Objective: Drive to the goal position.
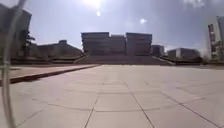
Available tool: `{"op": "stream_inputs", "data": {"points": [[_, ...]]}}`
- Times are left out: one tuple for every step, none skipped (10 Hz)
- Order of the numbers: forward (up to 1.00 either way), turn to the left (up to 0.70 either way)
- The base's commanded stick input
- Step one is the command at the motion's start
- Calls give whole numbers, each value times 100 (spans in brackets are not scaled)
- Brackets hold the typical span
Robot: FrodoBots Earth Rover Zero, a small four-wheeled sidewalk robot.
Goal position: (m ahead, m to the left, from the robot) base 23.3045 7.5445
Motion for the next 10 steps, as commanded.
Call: {"op": "stream_inputs", "data": {"points": [[85, 0], [85, 0], [85, 0], [85, 0], [85, 0], [85, 0], [85, 0], [85, 0], [85, 0], [85, 0]]}}
